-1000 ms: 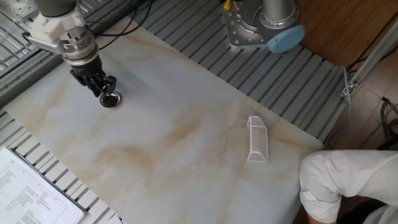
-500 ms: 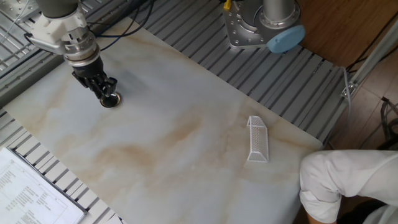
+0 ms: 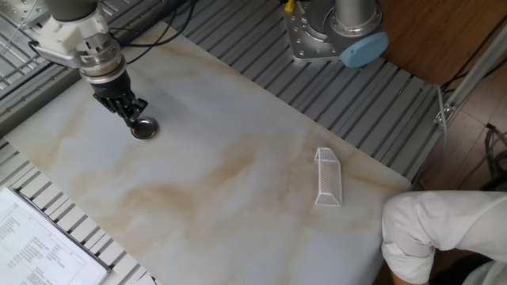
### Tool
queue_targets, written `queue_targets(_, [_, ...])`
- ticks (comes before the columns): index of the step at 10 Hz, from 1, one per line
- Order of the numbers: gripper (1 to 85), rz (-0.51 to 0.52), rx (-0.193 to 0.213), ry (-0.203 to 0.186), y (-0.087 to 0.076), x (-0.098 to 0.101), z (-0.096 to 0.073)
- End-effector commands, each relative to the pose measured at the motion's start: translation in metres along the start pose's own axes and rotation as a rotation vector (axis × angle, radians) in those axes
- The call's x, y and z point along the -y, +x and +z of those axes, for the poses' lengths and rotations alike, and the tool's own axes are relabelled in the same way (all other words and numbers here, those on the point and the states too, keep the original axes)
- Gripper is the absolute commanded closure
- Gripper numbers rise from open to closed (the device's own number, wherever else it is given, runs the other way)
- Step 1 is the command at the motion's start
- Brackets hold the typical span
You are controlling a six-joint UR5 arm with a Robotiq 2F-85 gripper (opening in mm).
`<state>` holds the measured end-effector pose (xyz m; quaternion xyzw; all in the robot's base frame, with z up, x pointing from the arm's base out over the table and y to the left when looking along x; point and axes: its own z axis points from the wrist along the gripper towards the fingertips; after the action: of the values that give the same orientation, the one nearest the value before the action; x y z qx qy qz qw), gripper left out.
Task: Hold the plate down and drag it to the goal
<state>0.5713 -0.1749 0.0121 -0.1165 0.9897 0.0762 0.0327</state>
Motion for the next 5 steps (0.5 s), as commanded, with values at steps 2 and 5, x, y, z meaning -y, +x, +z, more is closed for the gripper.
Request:
queue_targets(2, [84.3,0.011,0.013,-0.028,-0.003,-0.010,-0.006])
queue_targets(5, [84.3,0.032,0.022,-0.037,-0.003,-0.029,-0.003])
